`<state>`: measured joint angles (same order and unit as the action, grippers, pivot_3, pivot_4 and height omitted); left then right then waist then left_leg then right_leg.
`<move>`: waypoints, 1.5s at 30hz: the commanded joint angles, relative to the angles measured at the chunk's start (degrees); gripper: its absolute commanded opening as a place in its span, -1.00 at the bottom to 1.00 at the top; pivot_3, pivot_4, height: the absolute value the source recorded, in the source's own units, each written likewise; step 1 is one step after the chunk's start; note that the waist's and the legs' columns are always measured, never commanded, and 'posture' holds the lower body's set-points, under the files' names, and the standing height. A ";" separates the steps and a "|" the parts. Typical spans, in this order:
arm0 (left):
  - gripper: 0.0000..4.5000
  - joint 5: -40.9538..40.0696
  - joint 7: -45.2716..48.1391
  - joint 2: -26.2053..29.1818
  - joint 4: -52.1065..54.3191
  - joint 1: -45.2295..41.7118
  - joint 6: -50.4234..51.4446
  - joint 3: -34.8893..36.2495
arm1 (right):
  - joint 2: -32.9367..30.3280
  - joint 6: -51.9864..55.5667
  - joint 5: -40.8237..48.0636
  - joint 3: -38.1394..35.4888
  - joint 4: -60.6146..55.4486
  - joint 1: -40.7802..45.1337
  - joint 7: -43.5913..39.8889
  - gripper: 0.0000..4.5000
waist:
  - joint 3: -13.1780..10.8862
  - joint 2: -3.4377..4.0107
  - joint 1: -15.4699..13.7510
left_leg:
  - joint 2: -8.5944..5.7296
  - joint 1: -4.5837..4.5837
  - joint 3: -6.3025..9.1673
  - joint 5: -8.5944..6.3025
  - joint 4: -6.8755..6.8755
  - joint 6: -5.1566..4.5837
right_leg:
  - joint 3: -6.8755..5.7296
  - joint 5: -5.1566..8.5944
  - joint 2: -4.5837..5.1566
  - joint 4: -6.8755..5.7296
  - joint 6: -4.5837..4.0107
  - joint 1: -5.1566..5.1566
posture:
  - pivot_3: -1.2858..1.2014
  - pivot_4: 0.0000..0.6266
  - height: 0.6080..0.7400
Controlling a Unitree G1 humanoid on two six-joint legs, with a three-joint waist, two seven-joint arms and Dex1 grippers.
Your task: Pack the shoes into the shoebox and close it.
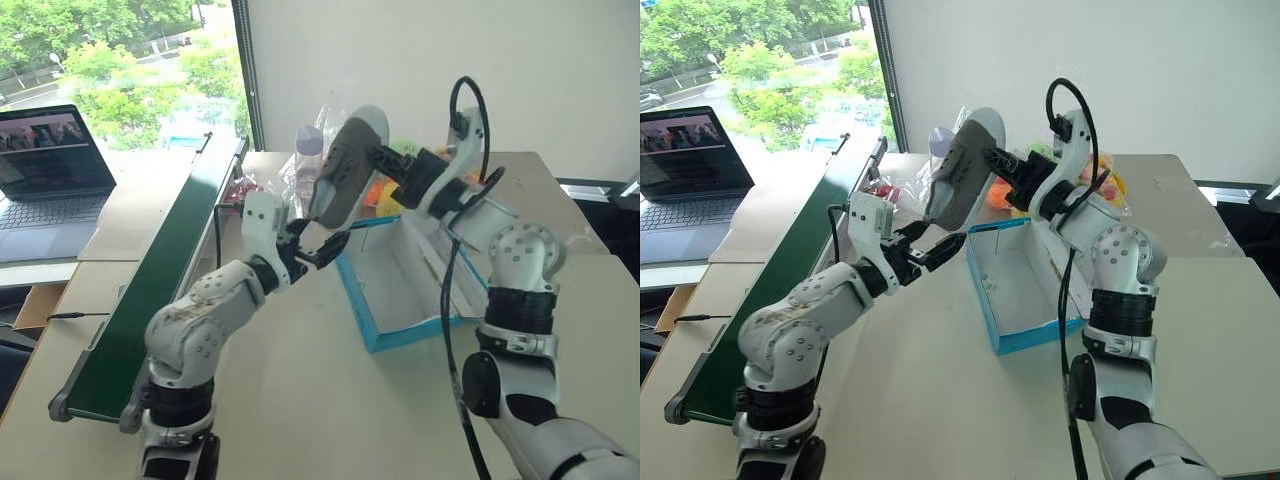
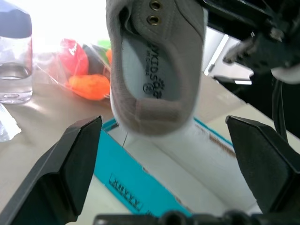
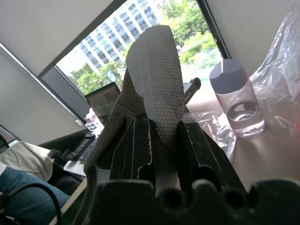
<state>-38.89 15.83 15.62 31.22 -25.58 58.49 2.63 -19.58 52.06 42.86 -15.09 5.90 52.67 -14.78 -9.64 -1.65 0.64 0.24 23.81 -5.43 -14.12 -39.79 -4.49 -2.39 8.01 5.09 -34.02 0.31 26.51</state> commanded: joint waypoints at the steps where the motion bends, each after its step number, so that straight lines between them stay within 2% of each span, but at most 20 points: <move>1: 0.99 -2.61 3.69 3.49 2.63 -0.46 1.29 -0.36 | -6.91 -1.29 -5.22 2.64 1.29 4.57 -3.18 -0.89 | -0.02 0.02 -0.05 | -0.04 0.00 0.00 0.00 0.01 0.00 | 0.00 0.01 0.02 0.01 0.00 0.02 | 0.03 -0.52 1.00; 4: 0.99 -1.77 6.14 7.33 2.39 -0.62 1.10 -2.64 | -12.85 5.39 -9.07 7.48 2.40 6.84 -3.71 -0.89 | -0.02 0.02 0.06 | -0.07 0.00 -0.02 -0.01 0.05 -0.02 | 0.03 0.04 0.04 0.04 0.02 0.01 | 0.03 -0.52 1.00; 8: 0.99 0.36 7.84 9.90 1.03 -1.22 -1.03 -5.07 | -15.28 19.36 -7.89 9.65 1.71 9.12 -3.85 -0.89 | -0.02 0.02 0.13 | -0.03 0.00 -0.03 -0.03 0.08 -0.04 | 0.06 -0.02 0.02 0.04 -0.17 0.04 | 0.03 -0.52 1.00; 13: 0.99 1.93 8.14 9.76 -0.34 -1.79 -2.55 -5.97 | -17.05 22.19 -10.40 14.21 -0.79 6.04 -5.93 -0.89 | -0.02 0.01 0.03 | -0.05 0.01 -0.01 -0.02 0.06 -0.03 | 0.06 0.06 0.03 0.03 -0.02 0.03 | 0.03 -0.52 1.00; 23: 0.99 4.67 7.63 9.28 -1.03 -2.00 -3.07 -6.99 | -21.70 16.49 -20.27 29.74 -4.68 -3.00 -11.82 -0.89 | -0.03 0.00 -0.34 | -0.15 0.04 -0.02 -0.08 0.05 -0.13 | 0.07 0.17 0.13 0.06 0.18 0.02 | 0.03 -0.52 1.00; 35: 0.99 6.10 6.84 8.03 -0.57 -2.26 -2.10 -6.96 | -18.37 13.71 -26.34 34.00 -3.66 -4.45 -14.47 -0.89 | -0.04 0.00 -0.33 | -0.14 0.01 0.00 -0.07 0.01 -0.11 | 0.06 0.20 0.11 0.02 0.24 0.01 | 0.03 -0.52 1.00; 36: 1.00 6.27 6.92 8.25 -0.46 -2.33 -2.01 -7.17 | -18.07 13.41 -26.80 33.93 -3.75 -4.44 -14.25 -0.45 | -0.03 0.00 -0.35 | -0.14 0.02 0.00 -0.07 0.02 -0.11 | 0.06 0.19 0.11 0.02 0.23 0.01 | 0.03 -0.52 1.00; 37: 1.00 6.86 7.40 9.08 -0.33 -2.64 -2.07 -7.97 | -17.20 13.44 -27.00 33.05 -3.61 -3.99 -13.63 -0.38 | -0.03 0.00 -0.37 | -0.15 0.02 0.00 -0.07 0.02 -0.11 | 0.06 0.18 0.12 0.02 0.22 0.01 | 0.03 -0.52 1.00; 38: 1.00 7.09 7.72 9.48 -0.30 -2.98 -2.06 -8.41 | -16.27 13.60 -27.15 32.13 -3.46 -3.16 -13.23 -0.18 | -0.03 0.00 -0.37 | -0.15 0.02 -0.01 -0.07 0.01 -0.11 | 0.06 0.18 0.13 0.02 0.21 0.01 | 0.03 -0.52 1.00; 39: 1.00 7.12 7.86 9.61 -0.35 -3.35 -1.93 -8.56 | -15.51 13.77 -27.27 31.37 -3.43 -2.37 -12.96 -0.09 | -0.04 0.00 -0.30 | -0.16 0.02 -0.01 -0.07 0.01 -0.11 | 0.06 0.18 0.13 0.02 0.21 0.01 | 0.03 -0.52 1.00; 45: 1.00 7.98 8.49 10.80 -0.96 -4.36 -1.71 -8.77 | -13.91 14.93 -28.31 29.20 -6.41 1.46 -11.79 0.86 | -0.03 0.00 -0.28 | -0.14 0.01 0.01 -0.05 0.00 -0.08 | 0.05 0.18 0.11 -0.02 0.21 0.01 | 0.03 -0.52 1.00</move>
<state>-31.20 23.89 26.12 29.03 -28.92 57.44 -6.55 -33.50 66.79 14.77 17.03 2.68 51.49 -27.13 -9.68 -1.65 0.36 0.10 23.82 -5.42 -14.18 -39.78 -4.57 -2.35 8.18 5.20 -34.03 0.51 26.53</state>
